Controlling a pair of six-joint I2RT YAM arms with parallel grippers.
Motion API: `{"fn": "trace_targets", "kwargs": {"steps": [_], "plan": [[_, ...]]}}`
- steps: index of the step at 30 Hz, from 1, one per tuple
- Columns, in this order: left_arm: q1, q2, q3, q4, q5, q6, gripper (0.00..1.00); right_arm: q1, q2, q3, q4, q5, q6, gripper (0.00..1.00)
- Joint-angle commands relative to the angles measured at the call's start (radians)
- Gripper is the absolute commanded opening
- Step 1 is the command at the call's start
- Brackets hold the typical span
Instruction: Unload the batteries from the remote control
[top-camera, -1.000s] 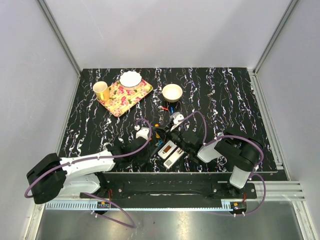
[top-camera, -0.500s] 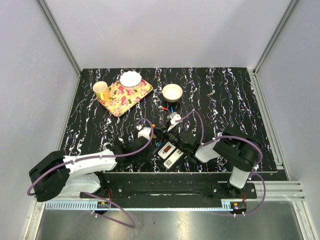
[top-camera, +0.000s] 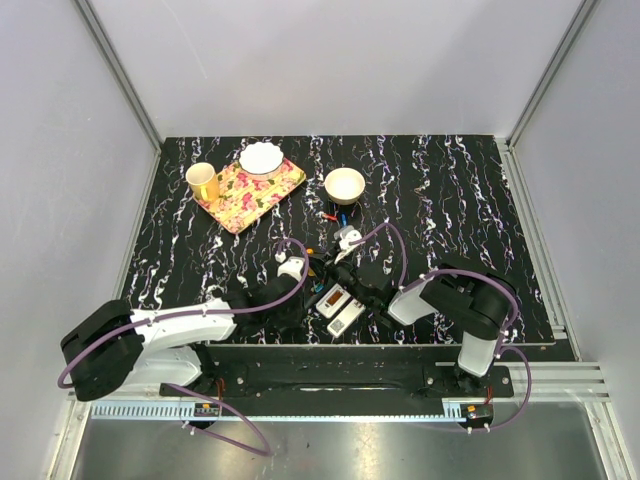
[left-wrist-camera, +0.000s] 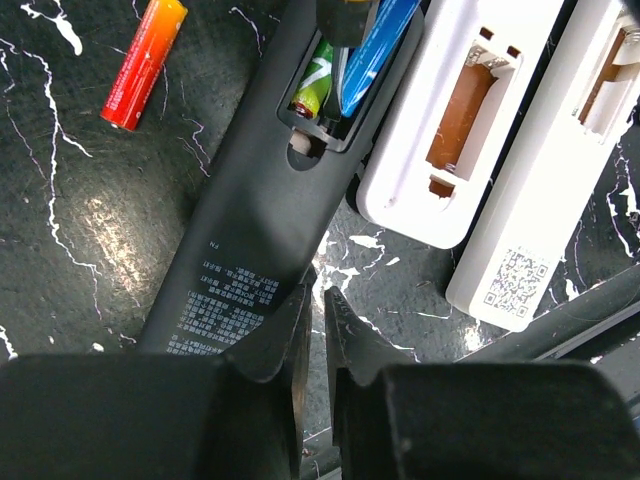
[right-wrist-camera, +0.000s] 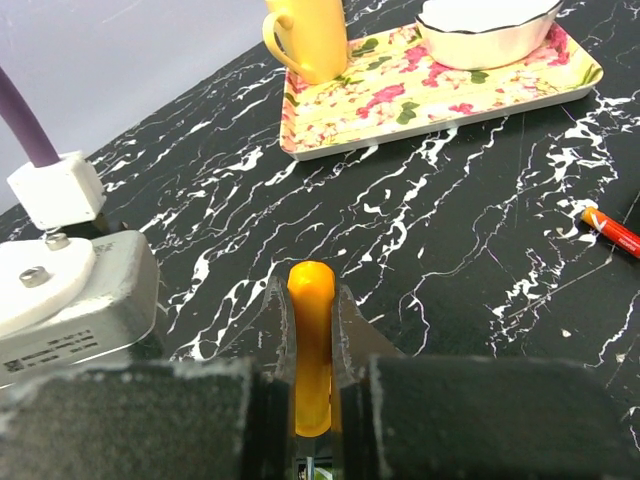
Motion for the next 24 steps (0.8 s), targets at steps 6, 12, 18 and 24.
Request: {"fn": "trace_targets", "kwargs": {"steps": [6, 12, 18, 24], "plan": [[0.002, 0.019, -0.003, -0.017, -0.014, -0.002, 0.15, 0.008, 0.022, 0.007, 0.236, 0.024, -0.04, 0.0], [0.002, 0.024, -0.008, -0.012, -0.012, -0.007, 0.15, 0.008, 0.009, -0.003, 0.236, 0.068, -0.089, 0.0], [0.002, 0.031, -0.006, -0.009, -0.012, -0.007, 0.15, 0.01, -0.025, -0.019, 0.233, 0.115, -0.176, 0.0], [0.002, 0.042, -0.003, -0.006, -0.009, -0.008, 0.15, 0.01, -0.054, -0.045, 0.233, 0.177, -0.193, 0.0]]}}
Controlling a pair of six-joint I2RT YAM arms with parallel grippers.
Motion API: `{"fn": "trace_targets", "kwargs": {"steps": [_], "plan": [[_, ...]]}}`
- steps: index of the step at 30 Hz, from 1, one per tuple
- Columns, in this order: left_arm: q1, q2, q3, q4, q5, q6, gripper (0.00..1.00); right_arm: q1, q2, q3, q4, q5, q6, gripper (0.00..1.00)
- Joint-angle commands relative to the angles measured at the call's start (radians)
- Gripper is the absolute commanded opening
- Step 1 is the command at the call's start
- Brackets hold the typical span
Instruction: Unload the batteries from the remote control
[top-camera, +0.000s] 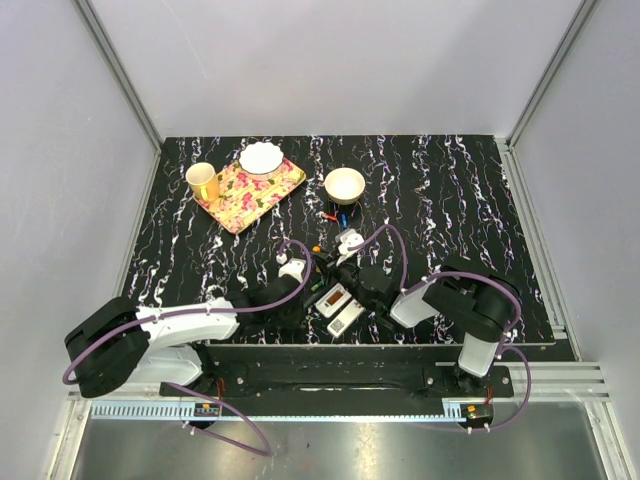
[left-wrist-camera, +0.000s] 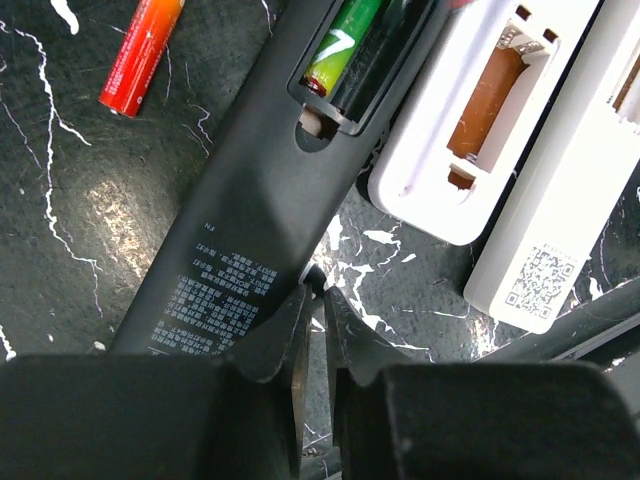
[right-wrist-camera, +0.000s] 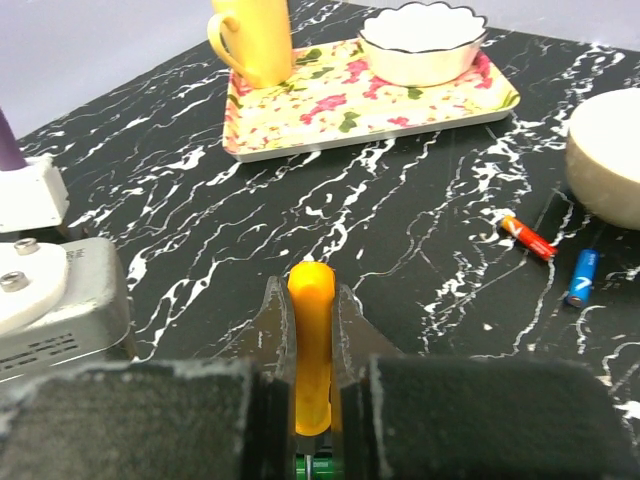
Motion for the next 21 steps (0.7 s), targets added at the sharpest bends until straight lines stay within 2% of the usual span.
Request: {"fn": "trace_targets", "kwargs": {"steps": [1, 9, 13, 14, 15, 16, 18, 19, 21], "plan": [[0.002, 0.013, -0.003, -0.001, -0.014, -0.008, 0.15, 0.0, -0.053, -0.024, 0.227, 0.093, -0.092, 0.0], [0.002, 0.014, 0.005, 0.0, -0.013, -0.005, 0.16, -0.002, -0.085, -0.025, 0.225, 0.071, -0.081, 0.0], [0.002, -0.027, 0.035, -0.014, -0.022, 0.011, 0.23, -0.002, -0.111, -0.03, 0.225, 0.065, -0.048, 0.0], [0.002, -0.041, 0.051, -0.024, -0.034, 0.023, 0.27, -0.002, -0.119, -0.03, 0.225, 0.065, -0.041, 0.0], [0.002, -0.055, 0.059, -0.032, -0.042, 0.031, 0.42, -0.002, -0.127, -0.032, 0.225, 0.064, -0.031, 0.0], [0.004, -0.084, 0.068, -0.038, -0.051, 0.043, 0.51, -0.002, -0.14, -0.035, 0.225, 0.064, -0.027, 0.0], [0.011, -0.11, 0.082, -0.064, -0.066, 0.067, 0.76, 0.0, -0.157, -0.039, 0.225, 0.062, -0.014, 0.0], [0.031, -0.127, 0.083, -0.072, -0.068, 0.074, 0.8, -0.002, -0.171, -0.047, 0.223, 0.061, -0.011, 0.0], [0.053, -0.139, 0.08, -0.092, -0.059, 0.089, 0.81, -0.002, -0.187, -0.059, 0.223, 0.062, 0.006, 0.0]]}}
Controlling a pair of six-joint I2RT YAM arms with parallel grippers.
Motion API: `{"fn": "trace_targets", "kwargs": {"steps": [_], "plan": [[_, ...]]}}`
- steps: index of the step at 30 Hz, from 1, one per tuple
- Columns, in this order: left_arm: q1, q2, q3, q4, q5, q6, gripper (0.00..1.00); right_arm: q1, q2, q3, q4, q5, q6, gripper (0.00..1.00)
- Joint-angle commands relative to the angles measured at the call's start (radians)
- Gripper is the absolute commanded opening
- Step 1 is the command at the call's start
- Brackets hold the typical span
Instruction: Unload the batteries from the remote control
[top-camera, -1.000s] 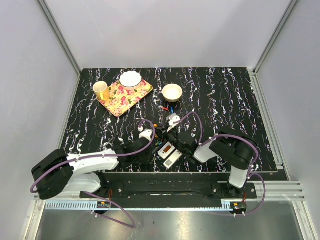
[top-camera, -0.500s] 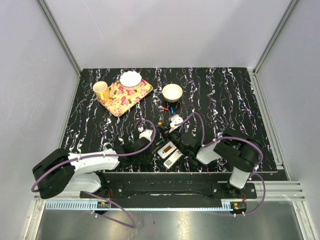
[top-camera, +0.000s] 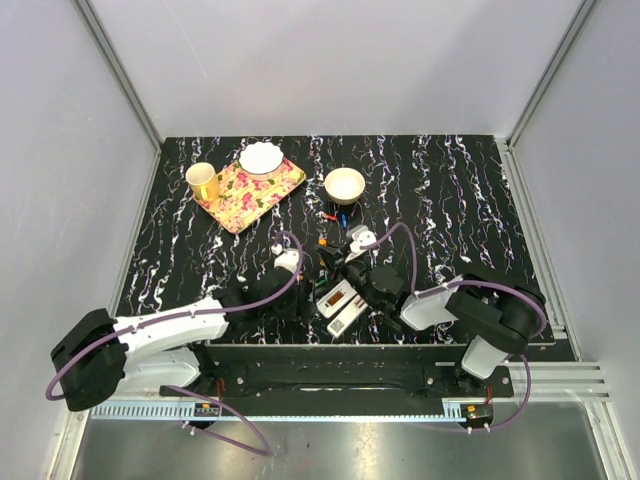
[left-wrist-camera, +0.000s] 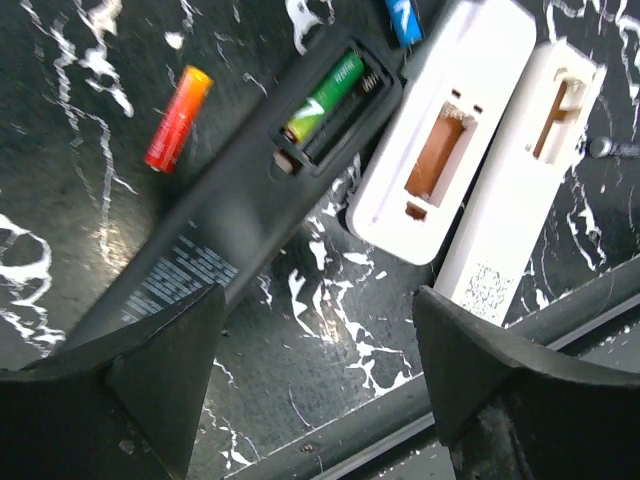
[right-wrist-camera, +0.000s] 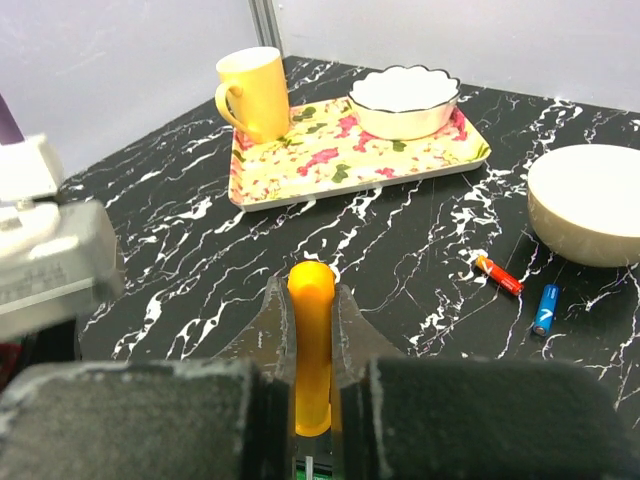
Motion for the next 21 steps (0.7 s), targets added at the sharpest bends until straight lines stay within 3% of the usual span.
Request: {"fn": "trace_targets", "kwargs": {"steps": [1, 6, 13, 21], "plan": [[0.059, -0.058, 0.038, -0.036, -0.039, 0.047, 0.81, -0.002, -0.069, -0.025, 0.231, 0.018, 0.037, 0.0], [0.121, -0.12, 0.01, -0.018, 0.022, 0.072, 0.78, -0.002, -0.093, -0.059, 0.231, 0.025, 0.064, 0.0], [0.263, -0.051, 0.001, -0.001, 0.123, 0.102, 0.71, -0.002, -0.132, -0.086, 0.23, 0.027, 0.081, 0.0], [0.274, 0.017, -0.074, 0.065, 0.269, 0.067, 0.7, -0.002, -0.161, -0.103, 0.225, 0.051, 0.083, 0.0]]}}
